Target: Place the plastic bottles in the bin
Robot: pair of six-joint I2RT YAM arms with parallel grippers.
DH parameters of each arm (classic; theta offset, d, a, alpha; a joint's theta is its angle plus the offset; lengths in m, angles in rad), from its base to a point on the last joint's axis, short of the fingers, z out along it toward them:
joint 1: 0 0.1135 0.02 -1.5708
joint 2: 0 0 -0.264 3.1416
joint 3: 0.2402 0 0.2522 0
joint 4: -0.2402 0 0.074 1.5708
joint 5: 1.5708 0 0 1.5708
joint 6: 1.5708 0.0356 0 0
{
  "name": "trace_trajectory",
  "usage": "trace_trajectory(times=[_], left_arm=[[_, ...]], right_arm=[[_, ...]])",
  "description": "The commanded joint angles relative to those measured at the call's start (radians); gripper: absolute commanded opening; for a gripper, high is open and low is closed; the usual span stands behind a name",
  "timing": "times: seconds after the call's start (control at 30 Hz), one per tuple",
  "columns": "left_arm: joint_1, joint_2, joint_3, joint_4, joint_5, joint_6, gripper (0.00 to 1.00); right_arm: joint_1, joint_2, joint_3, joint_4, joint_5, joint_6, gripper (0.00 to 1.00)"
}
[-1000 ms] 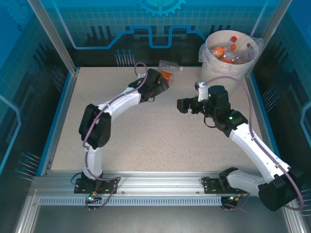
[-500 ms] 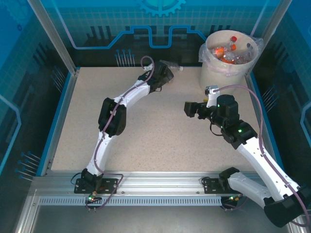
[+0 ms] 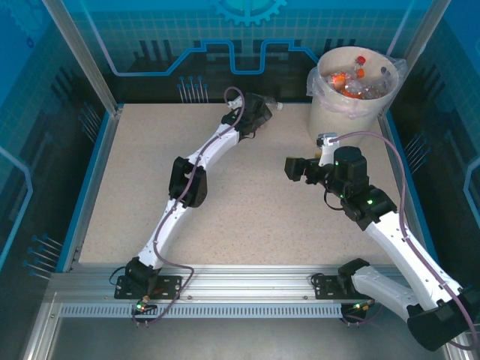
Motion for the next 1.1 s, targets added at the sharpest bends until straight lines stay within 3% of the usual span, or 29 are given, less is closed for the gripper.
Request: trace_trajectory(times=[0.0,0.23,0.5,0.77,1.07], left_arm=[[0.02,0.053,0.062,-0.044,-0.032,0.003,0.99],[0.037,0.122,0.116,0.03,0.024,0.003,0.94],[0.061,0.118,0.097,-0.055,0.097,0.055,0.87],[0.062,-0.064,-0.199,-0.018,0.114,0.18,0.74],[0.062,-0.267,-0.512,0.091,0.126,0.226,0.68]], right_arm=[[0.002,-0.008,0.005,0.002,0.028,0.008,1.0],[0.002,-0.021,0.005,-0.003,0.042,0.002,1.0],[0.001,-0.007,0.004,0.0,0.061,-0.014,1.0],[-0.002,0.005,0.005,0.0,0.059,0.0,1.0],[0.0,0.005,0.013,0.0,0.04,0.029,1.0]])
